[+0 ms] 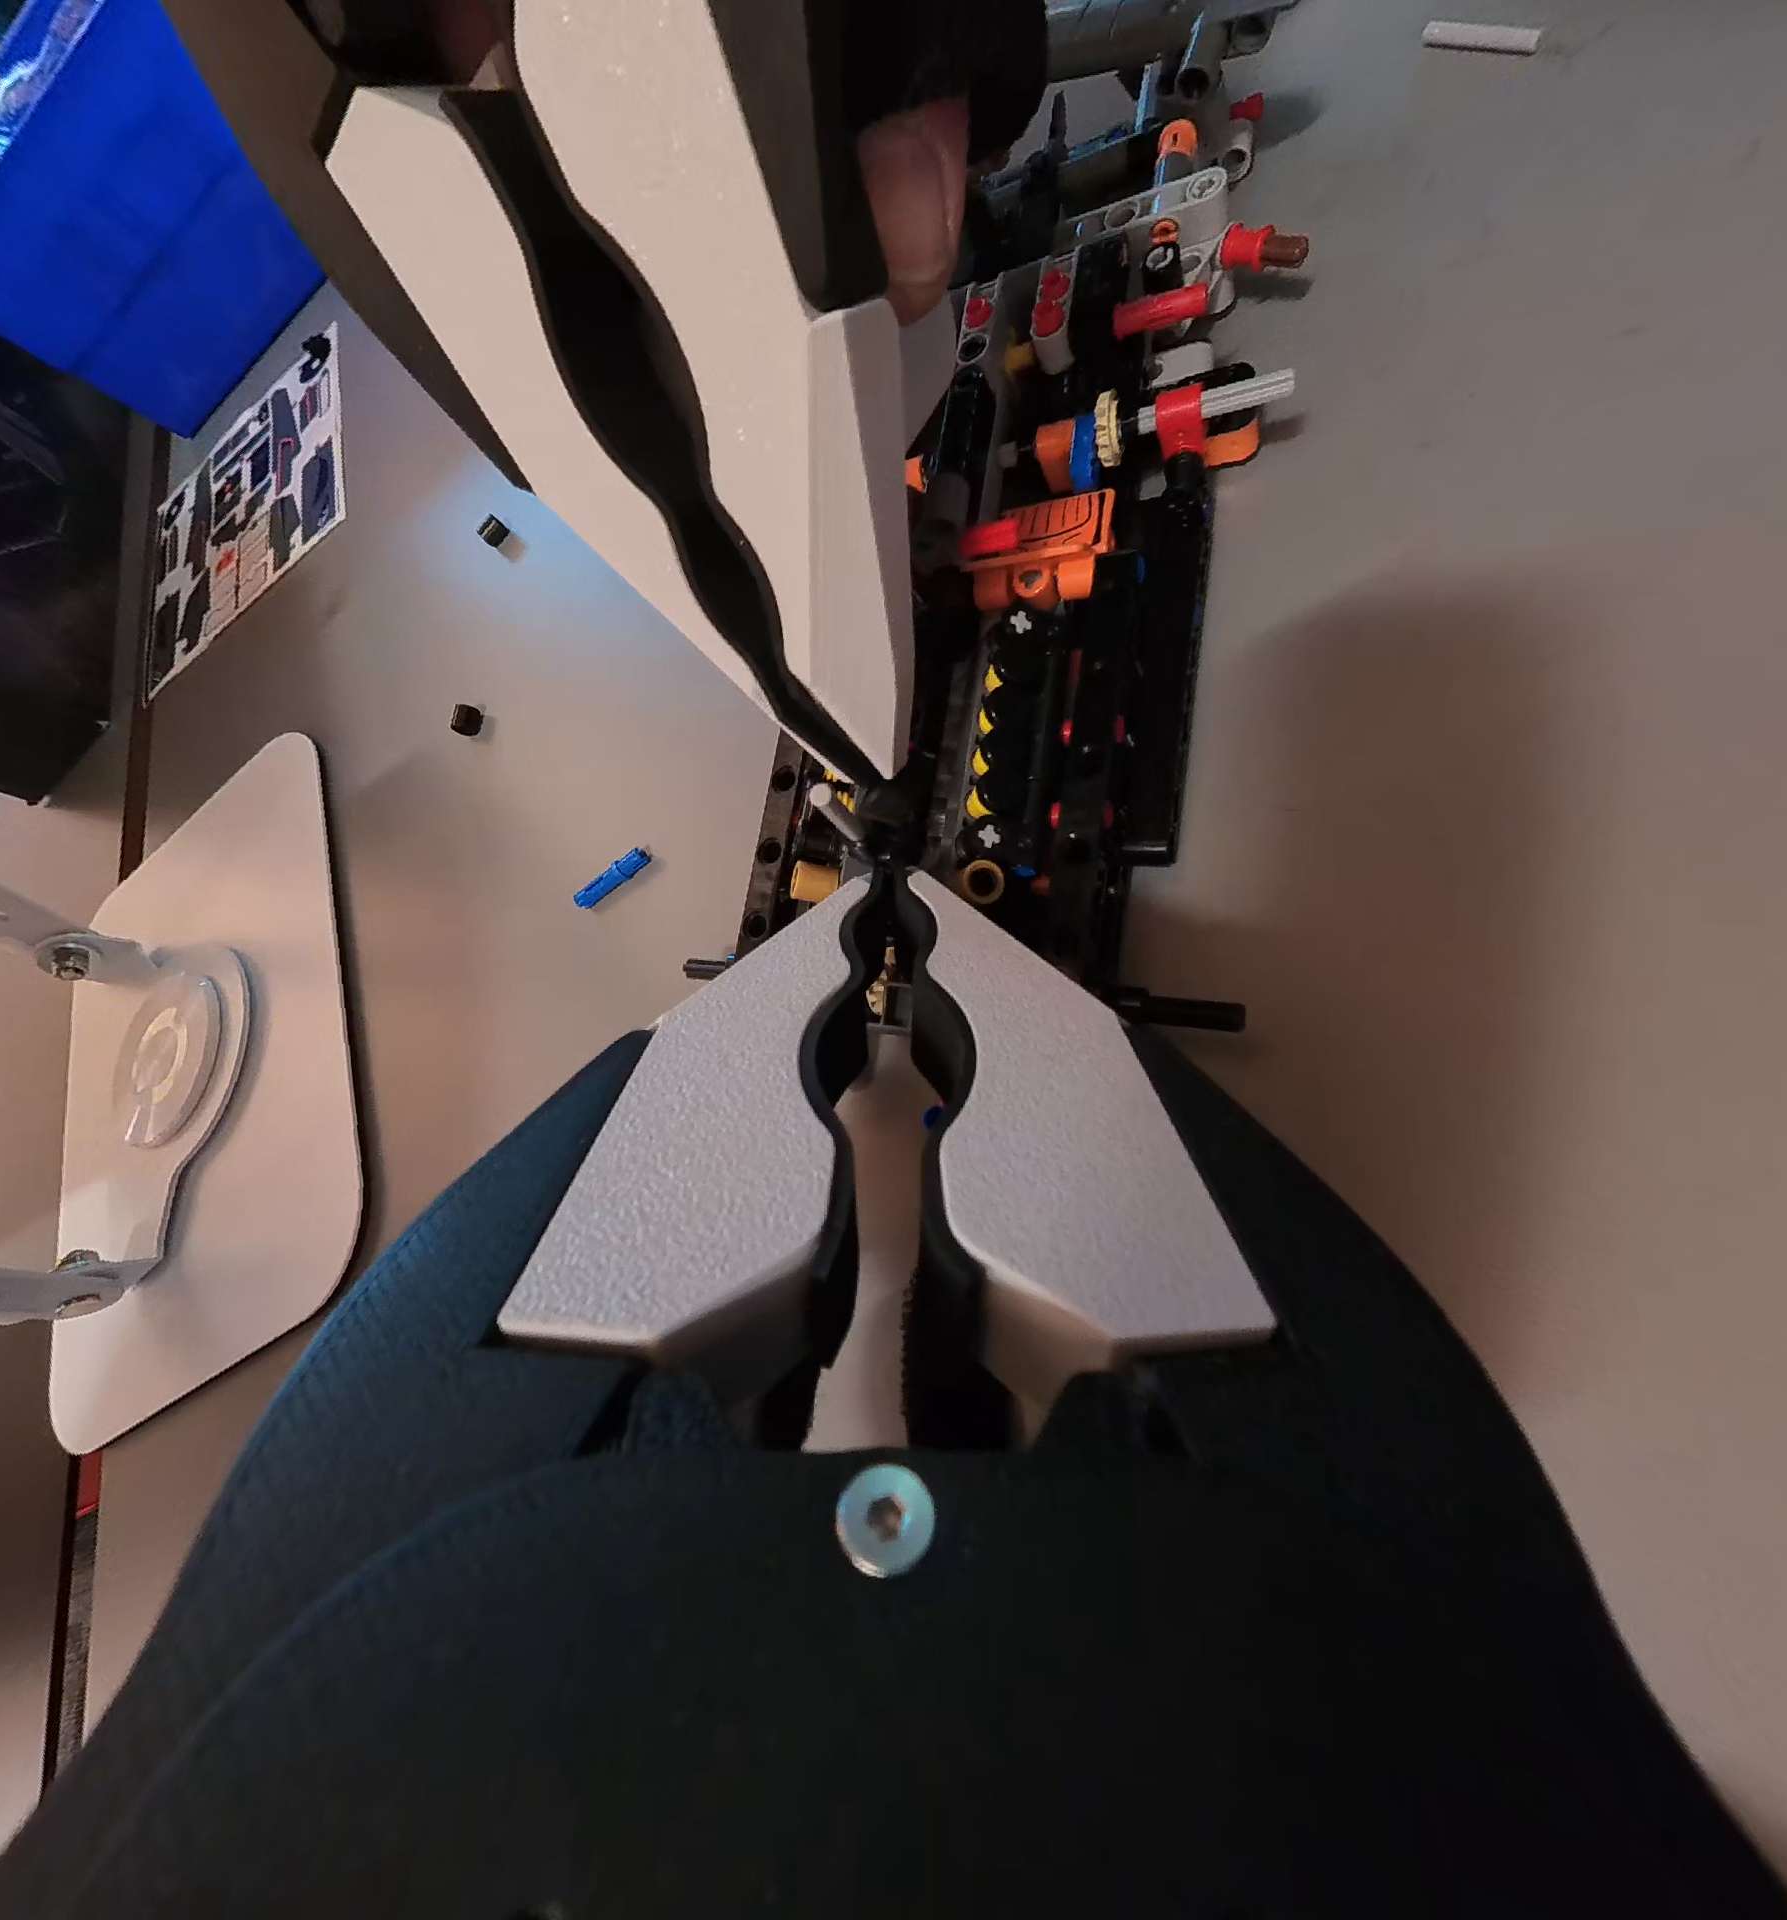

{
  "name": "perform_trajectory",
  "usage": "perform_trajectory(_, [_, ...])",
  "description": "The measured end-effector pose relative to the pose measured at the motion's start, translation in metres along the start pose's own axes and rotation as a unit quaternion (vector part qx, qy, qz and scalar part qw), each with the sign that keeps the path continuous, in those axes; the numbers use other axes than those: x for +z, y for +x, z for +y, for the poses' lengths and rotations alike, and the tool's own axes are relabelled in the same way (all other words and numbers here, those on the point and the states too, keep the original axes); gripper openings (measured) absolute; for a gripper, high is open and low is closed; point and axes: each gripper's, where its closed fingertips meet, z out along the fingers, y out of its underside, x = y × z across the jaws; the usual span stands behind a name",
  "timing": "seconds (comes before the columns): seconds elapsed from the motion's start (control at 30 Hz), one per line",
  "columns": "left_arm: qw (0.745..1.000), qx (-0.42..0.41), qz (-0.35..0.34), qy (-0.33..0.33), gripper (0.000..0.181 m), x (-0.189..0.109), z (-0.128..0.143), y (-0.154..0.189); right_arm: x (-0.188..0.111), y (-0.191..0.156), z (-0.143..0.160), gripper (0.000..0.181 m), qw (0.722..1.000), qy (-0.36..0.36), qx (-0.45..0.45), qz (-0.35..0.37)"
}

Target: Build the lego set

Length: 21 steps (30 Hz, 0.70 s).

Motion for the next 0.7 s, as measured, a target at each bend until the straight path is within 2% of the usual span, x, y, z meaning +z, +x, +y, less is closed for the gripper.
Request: perform_trajectory(0.7, [1.000, -0.002, 0.001, -0.002, 0.000, -0.0003, -0.0005, 0.0005, -0.0033, 0.0033, -0.0067, 0.008, 0.999, 0.002, -0.023, 0.026])
